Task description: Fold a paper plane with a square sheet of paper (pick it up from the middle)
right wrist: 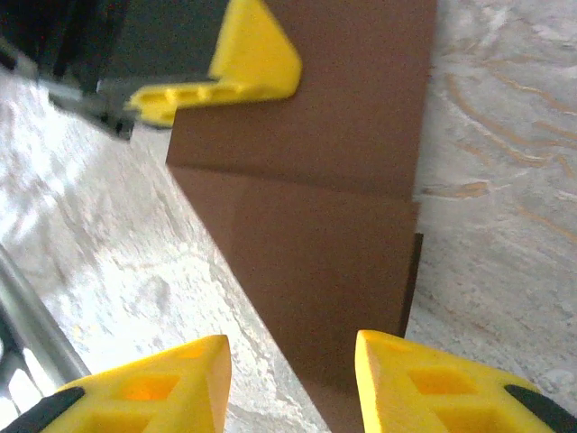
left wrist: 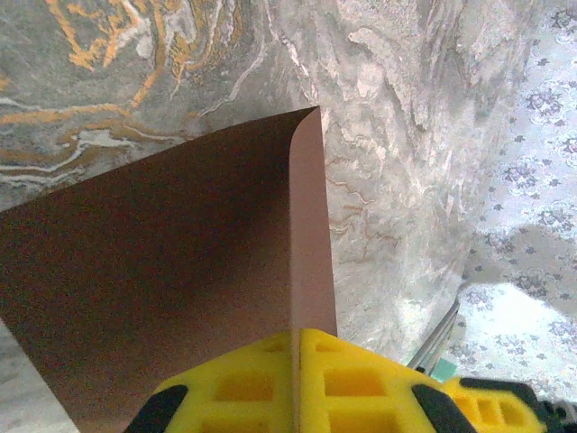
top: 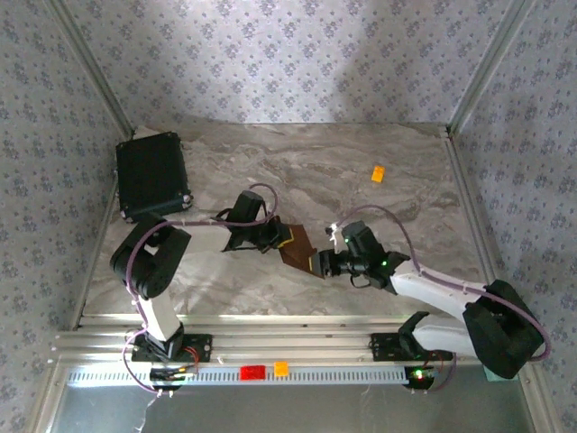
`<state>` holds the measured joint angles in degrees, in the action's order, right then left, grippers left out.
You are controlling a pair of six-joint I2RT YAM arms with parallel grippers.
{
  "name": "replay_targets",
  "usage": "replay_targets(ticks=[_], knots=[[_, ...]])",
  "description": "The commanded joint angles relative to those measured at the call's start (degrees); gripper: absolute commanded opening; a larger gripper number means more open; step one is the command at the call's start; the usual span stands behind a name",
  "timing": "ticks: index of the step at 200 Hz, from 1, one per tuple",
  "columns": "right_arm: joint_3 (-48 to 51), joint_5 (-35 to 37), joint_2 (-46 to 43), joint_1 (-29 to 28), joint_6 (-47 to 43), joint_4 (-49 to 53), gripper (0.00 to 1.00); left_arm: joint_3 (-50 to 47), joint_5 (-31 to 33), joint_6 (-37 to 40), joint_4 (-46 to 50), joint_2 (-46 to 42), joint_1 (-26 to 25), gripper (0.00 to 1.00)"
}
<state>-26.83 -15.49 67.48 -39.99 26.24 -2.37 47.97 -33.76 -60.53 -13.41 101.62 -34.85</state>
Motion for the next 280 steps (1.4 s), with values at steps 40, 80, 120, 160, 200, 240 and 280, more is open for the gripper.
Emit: replay_targets(ticks=[40, 80, 120, 160, 200, 240, 280], knots=[[1.0, 23.5, 0.3, -12.4, -15.7, -0.6, 0.44, 3.9, -3.3, 3.0, 2.8, 0.1, -0.1, 0.18], [1.9, 31.5, 3.0, -17.8, -21.0, -3.8, 0.45, 6.2, -4.3, 4.8, 4.9, 0.6, -0.4, 0.21], [0.9, 39.0, 7.7, -20.5, -21.9, -4.6, 0.45, 7.4, -4.2, 5.6, 6.5, 0.8, -0.4, 0.21], [2.3, 39.8, 9.1, -20.0, -23.3, -7.7, 0.43, 7.4, -4.3, 5.6, 6.6, 1.0, -0.4, 0.2], [3.7, 37.2, 10.0, -18.8, -23.6, -9.5, 0.36, 7.8, -4.2, 5.5, 6.6, 1.3, -0.4, 0.19], [4.6, 36.5, 10.7, -18.4, -24.0, -11.4, 0.35, 8.1, -4.3, 5.4, 6.6, 1.5, -0.4, 0.18], [5.5, 35.8, 10.8, -18.1, -24.2, -13.8, 0.29, 7.9, -4.2, 5.5, 6.7, 1.6, -0.4, 0.17]])
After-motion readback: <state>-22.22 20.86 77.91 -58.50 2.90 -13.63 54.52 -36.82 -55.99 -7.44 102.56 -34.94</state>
